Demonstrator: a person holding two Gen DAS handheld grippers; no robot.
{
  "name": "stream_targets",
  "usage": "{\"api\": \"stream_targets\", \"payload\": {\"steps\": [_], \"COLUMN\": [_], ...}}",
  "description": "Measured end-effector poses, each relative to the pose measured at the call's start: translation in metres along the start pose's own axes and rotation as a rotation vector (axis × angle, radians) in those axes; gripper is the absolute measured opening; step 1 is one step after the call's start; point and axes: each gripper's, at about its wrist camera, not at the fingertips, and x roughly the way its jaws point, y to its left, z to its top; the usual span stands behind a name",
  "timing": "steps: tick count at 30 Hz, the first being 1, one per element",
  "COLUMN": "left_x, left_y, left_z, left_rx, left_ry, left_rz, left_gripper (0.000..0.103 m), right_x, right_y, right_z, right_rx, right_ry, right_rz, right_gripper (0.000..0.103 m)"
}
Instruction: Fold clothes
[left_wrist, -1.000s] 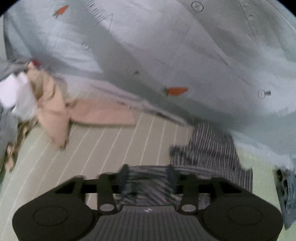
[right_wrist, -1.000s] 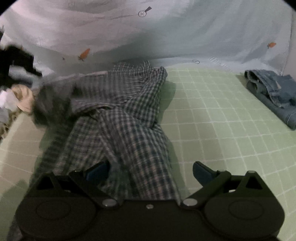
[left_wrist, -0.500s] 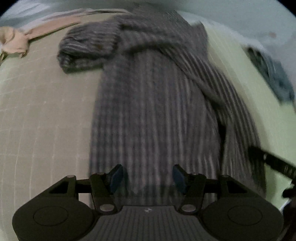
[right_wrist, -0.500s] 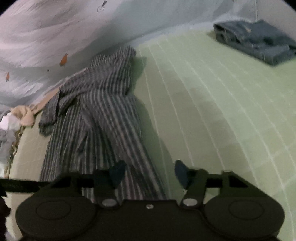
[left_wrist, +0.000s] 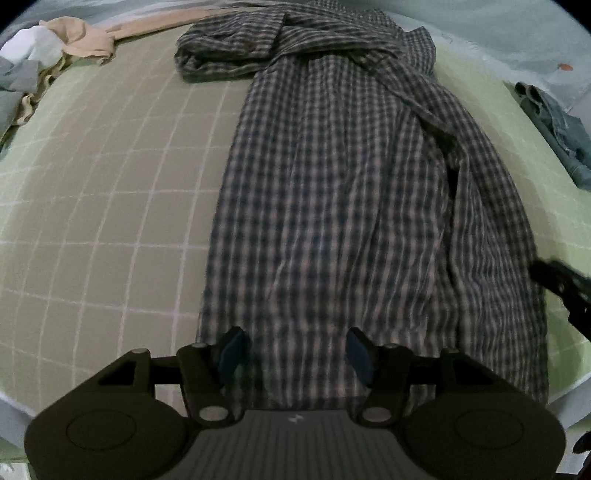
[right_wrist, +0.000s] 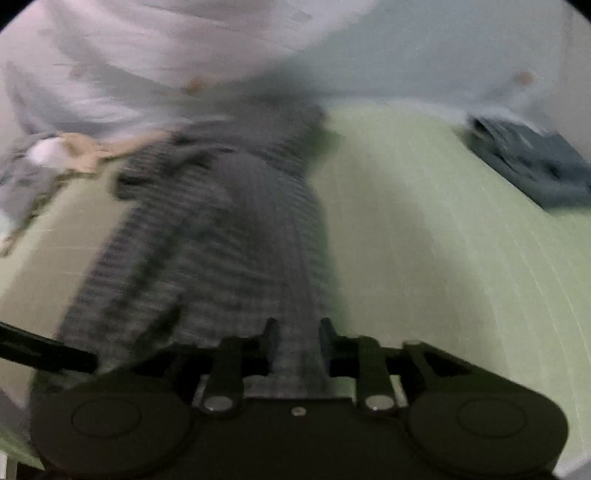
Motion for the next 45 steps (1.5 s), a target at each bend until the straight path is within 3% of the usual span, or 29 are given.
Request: {"api": "stream_targets", "payload": {"steps": [5,9,10,11,13,19,21,24,25,27,28,29,30,33,36,42,45], "left_x": [-0.002,-0.004,-0.005,-0.005,-0.005,-0.008,-0.008,-0.007,-0.008,-0.01,-0.012,-0.015,-0.017,-0.03,-0.037,-0.026,-0.016], "left_y": [0.002,0.002,0.003,0.003,0.003,0.004,0.004,0.006,0.007,0.015,0.02,0.025,0.03,0.049,0.067,0.088,0.101], "left_z": [-0.008,-0.014,-0.016,-0.017,-0.018,-0.021,-0.021,-0.016,-0.015,-0.008,-0.005,-0.001,0.002,0.021,0.048,0.112,0.147], "left_rx": [0.018,0.04,0.046,0.05,0.056,0.075,0.08,0.067,0.057,0.011,-0.018,-0.046,-0.075,-0.155,-0.207,-0.206,-0.226], "left_ry": [0.001,0.003,0.002,0.002,0.002,0.003,0.006,0.021,0.029,0.046,0.052,0.059,0.064,0.01,-0.046,-0.122,-0.124], "left_rz": [0.015,0.023,0.023,0.023,0.021,0.01,0.006,-0.013,-0.02,-0.042,-0.054,-0.067,-0.078,-0.082,-0.056,0.033,0.052], "left_gripper": [0.065,0.067,0.067,0.068,0.069,0.072,0.074,0.077,0.077,0.077,0.077,0.077,0.077,0.077,0.077,0.077,0.077], "right_x": [0.024,0.039,0.038,0.037,0.035,0.01,0.013,0.027,0.029,0.022,0.018,0.013,0.01,0.004,0.014,0.065,0.097], "right_y": [0.031,0.047,0.048,0.048,0.05,0.065,0.068,0.071,0.07,0.064,0.061,0.058,0.055,0.043,0.03,0.003,-0.015], "right_z": [-0.004,-0.008,-0.008,-0.008,-0.008,-0.006,-0.007,-0.009,-0.009,0.0,0.006,0.011,0.019,0.042,0.065,0.118,0.147], "right_rx": [0.014,-0.033,-0.032,-0.03,-0.027,-0.035,-0.021,-0.044,-0.038,-0.02,-0.016,-0.012,-0.012,-0.011,-0.01,0.009,0.019], "right_ry": [0.062,0.127,0.128,0.129,0.13,0.062,0.083,0.168,0.183,0.157,0.131,0.105,0.069,-0.033,-0.086,-0.114,-0.113], "right_rz": [0.191,0.134,0.133,0.131,0.128,0.194,0.238,0.222,0.212,0.21,0.2,0.19,0.18,0.149,0.128,0.093,0.06], "right_gripper": [0.03,0.031,0.027,0.015,0.001,0.0,0.0,0.001,0.005,0.027,0.052,0.059,0.059,0.078,0.08,0.08,0.08]}}
